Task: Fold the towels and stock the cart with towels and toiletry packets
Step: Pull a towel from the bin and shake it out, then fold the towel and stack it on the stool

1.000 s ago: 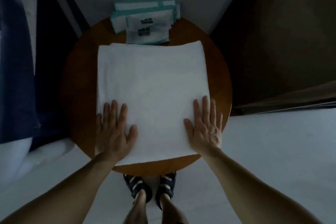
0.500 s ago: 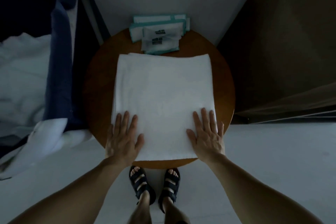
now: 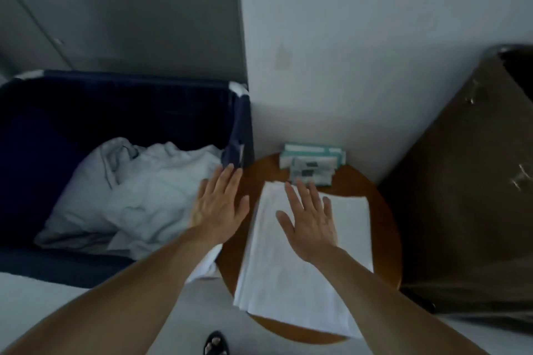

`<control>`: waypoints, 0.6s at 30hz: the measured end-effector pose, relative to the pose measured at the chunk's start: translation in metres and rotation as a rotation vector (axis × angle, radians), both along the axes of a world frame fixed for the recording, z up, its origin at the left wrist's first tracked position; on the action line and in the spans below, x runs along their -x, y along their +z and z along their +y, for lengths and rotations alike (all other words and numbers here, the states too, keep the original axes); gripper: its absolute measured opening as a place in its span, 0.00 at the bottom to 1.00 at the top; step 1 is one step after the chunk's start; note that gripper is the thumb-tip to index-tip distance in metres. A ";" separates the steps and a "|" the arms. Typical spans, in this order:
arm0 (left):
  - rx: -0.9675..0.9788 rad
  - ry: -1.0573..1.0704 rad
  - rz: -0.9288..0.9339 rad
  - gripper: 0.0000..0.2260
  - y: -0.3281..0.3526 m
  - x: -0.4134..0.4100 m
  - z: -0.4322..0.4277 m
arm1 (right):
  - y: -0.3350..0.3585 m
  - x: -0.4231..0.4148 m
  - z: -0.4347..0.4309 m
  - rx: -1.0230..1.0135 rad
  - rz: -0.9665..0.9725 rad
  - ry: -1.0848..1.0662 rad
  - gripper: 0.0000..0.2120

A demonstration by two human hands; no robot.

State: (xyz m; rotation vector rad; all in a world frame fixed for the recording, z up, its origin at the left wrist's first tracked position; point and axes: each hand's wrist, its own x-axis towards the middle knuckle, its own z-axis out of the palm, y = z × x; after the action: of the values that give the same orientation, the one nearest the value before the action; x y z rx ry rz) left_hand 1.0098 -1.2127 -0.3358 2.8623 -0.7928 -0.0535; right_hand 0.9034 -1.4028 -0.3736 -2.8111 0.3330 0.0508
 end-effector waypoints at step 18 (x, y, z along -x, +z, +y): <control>-0.034 0.255 0.209 0.30 -0.080 -0.260 0.266 | -0.078 -0.290 0.218 -0.030 0.440 0.225 0.51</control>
State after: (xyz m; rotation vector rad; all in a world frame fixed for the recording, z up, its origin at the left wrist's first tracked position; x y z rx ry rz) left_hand 1.2695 -0.9468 -0.4155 2.9008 -0.3886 -0.3286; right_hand 1.1929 -1.1851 -0.4521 -2.7720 0.1063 0.7231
